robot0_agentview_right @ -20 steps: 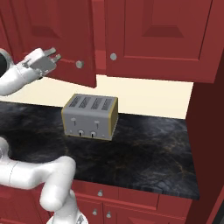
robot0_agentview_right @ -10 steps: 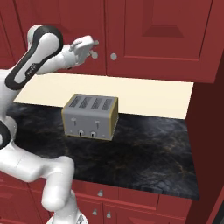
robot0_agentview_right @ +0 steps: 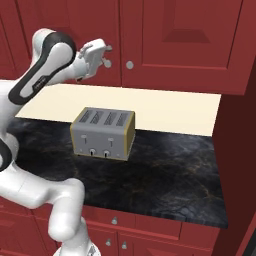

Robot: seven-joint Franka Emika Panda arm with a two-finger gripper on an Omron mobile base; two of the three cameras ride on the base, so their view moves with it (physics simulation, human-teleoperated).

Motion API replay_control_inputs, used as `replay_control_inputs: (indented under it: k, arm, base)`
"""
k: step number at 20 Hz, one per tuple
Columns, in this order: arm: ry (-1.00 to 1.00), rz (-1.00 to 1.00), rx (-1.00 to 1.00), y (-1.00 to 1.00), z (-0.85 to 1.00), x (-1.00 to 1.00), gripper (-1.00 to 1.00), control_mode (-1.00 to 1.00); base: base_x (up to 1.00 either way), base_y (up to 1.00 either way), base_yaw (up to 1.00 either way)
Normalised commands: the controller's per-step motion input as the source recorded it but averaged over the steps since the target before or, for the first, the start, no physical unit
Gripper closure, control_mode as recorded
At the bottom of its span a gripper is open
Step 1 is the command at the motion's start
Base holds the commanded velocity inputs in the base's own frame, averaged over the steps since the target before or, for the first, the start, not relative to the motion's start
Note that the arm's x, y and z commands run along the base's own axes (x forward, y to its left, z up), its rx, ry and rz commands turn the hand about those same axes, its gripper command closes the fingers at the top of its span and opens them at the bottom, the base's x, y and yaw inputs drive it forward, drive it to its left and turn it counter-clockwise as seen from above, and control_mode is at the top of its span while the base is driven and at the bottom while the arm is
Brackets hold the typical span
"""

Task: Pick the sweet potato from the counter and place it in the cabinet. Then close the cabinet.

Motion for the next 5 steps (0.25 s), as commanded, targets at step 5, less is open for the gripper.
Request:
replay_control_inputs:
  k: [5]
  arm:
    - [0.83, 0.0, 0.54, -0.94, 0.04, 1.0, -1.0, -1.0]
  base:
    - [0.0, 0.0, 0.0]
